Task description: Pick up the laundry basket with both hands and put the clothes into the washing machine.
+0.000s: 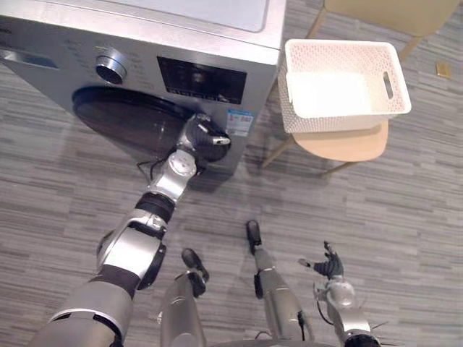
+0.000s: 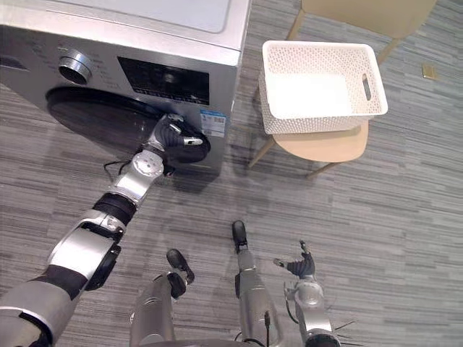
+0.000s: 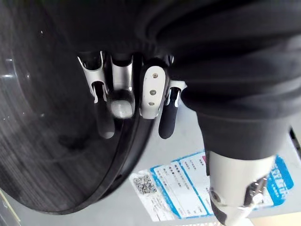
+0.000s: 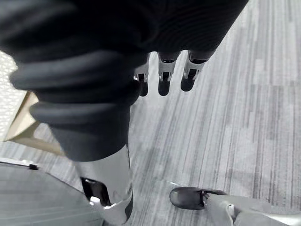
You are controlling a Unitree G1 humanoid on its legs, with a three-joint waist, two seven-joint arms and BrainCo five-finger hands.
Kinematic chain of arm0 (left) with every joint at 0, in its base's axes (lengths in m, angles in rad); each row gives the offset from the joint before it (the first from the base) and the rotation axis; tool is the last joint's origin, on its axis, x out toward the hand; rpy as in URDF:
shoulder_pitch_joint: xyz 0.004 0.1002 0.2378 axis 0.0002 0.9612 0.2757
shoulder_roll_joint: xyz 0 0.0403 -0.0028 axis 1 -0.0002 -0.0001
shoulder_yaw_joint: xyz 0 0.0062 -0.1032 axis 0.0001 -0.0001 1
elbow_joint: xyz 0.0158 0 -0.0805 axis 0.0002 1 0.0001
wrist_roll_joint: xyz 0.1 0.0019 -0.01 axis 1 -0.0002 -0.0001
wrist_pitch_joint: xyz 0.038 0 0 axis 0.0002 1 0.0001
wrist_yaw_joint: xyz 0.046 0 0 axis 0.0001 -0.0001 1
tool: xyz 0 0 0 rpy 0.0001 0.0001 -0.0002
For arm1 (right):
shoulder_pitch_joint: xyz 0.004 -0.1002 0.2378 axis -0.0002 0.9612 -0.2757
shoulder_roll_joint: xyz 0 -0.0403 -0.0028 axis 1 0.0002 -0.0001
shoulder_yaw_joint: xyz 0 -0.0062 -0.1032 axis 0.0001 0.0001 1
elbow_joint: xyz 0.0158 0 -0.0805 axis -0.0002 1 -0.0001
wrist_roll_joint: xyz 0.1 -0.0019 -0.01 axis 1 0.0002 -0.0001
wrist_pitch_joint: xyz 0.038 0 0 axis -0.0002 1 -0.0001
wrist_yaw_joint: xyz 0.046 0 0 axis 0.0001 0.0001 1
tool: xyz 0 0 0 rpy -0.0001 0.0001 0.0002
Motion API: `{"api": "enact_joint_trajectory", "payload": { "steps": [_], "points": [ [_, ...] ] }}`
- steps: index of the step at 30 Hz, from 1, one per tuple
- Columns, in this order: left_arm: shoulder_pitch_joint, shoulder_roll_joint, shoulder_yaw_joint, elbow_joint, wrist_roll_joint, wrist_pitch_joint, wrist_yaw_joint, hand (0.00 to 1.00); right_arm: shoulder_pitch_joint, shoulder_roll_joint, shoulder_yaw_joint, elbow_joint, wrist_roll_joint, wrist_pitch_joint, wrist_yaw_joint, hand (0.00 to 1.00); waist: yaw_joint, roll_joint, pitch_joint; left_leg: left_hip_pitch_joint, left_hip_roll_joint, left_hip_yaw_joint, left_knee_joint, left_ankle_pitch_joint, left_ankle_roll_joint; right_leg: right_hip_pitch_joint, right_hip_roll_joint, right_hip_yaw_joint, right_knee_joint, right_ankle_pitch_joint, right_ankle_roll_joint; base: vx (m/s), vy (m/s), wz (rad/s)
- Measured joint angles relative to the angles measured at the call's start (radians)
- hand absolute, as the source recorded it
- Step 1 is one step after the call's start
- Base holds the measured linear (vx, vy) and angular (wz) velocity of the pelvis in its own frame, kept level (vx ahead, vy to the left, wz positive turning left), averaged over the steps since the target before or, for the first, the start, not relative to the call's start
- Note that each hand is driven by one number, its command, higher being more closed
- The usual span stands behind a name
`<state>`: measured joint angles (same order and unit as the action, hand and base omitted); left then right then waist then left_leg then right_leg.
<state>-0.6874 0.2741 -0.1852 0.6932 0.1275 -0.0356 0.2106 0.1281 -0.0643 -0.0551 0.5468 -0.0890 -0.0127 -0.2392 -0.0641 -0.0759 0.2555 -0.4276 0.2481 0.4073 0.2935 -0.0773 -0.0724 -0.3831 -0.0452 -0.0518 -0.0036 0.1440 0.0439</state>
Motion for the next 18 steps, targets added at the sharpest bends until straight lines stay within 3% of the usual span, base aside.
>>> {"api": "enact_joint_trajectory", "payload": {
  "steps": [2,4,6,8,13,14,15,16,18],
  "points": [
    [0.139,-0.071,0.001,-0.065,-0.019,0.005,0.010,0.00,0.025,0.005,-0.011,0.019,0.000,0.002,0.000,0.00,0.027,0.013,-0.009,0.075,-0.025,-0.059,-0.090,0.052,-0.008,0.077,-0.004,-0.084,0.016,-0.046,-0.010,0.17,-0.118,1.33],
    [0.326,-0.101,0.001,-0.130,-0.034,0.009,0.006,0.00,0.027,0.004,-0.037,0.051,-0.001,0.010,0.000,0.00,0.041,0.040,-0.035,0.127,-0.050,-0.126,-0.186,0.121,-0.012,0.123,-0.016,-0.169,0.057,-0.102,-0.019,0.16,-0.067,1.44],
    [0.530,-0.118,0.018,-0.140,-0.058,0.019,-0.011,0.00,0.012,-0.006,-0.081,0.101,-0.001,0.021,0.001,0.00,0.081,0.077,-0.084,0.176,-0.085,-0.215,-0.299,0.213,-0.010,0.149,-0.046,-0.276,0.127,-0.174,-0.017,0.21,-0.004,1.45],
    [0.628,-0.118,0.065,-0.147,-0.076,0.023,-0.034,0.00,-0.012,-0.015,-0.095,0.132,-0.001,0.021,0.003,0.00,0.109,0.090,-0.097,0.196,-0.109,-0.283,-0.331,0.236,-0.008,0.182,-0.074,-0.347,0.178,-0.226,-0.010,0.19,0.017,1.42],
    [0.761,-0.115,0.202,-0.134,-0.099,0.024,-0.058,0.00,-0.074,0.010,-0.092,0.172,-0.003,0.020,0.019,0.00,0.142,0.082,-0.143,0.234,-0.164,-0.386,-0.328,0.244,0.001,0.298,-0.137,-0.489,0.248,-0.319,0.022,0.09,0.040,1.07],
    [0.764,-0.122,0.218,-0.106,-0.098,0.024,-0.058,0.00,-0.087,0.017,-0.092,0.190,-0.004,0.022,0.024,0.00,0.142,0.083,-0.150,0.231,-0.176,-0.373,-0.327,0.247,0.016,0.311,-0.153,-0.516,0.260,-0.329,0.025,-0.02,0.075,0.82],
    [0.763,-0.135,0.232,-0.074,-0.098,0.024,-0.058,0.00,-0.096,0.022,-0.092,0.202,-0.004,0.022,0.026,0.00,0.136,0.084,-0.152,0.223,-0.179,-0.314,-0.313,0.219,0.068,0.327,-0.170,-0.553,0.268,-0.342,0.030,-0.06,0.086,1.10],
    [0.754,-0.159,0.266,-0.023,-0.098,0.025,-0.057,0.00,-0.103,0.027,-0.092,0.217,-0.003,0.023,0.026,0.00,0.131,0.084,-0.159,0.210,-0.157,-0.173,-0.266,0.160,0.098,0.352,-0.183,-0.598,0.260,-0.349,0.037,-0.03,0.062,1.05],
    [0.751,-0.189,0.332,0.044,-0.097,0.026,-0.055,0.00,-0.101,0.020,-0.093,0.233,-0.002,0.027,0.026,0.00,0.138,0.082,-0.161,0.207,-0.101,0.039,-0.205,0.152,0.104,0.356,-0.194,-0.615,0.255,-0.359,0.052,0.04,0.062,0.58]
  ]
}}
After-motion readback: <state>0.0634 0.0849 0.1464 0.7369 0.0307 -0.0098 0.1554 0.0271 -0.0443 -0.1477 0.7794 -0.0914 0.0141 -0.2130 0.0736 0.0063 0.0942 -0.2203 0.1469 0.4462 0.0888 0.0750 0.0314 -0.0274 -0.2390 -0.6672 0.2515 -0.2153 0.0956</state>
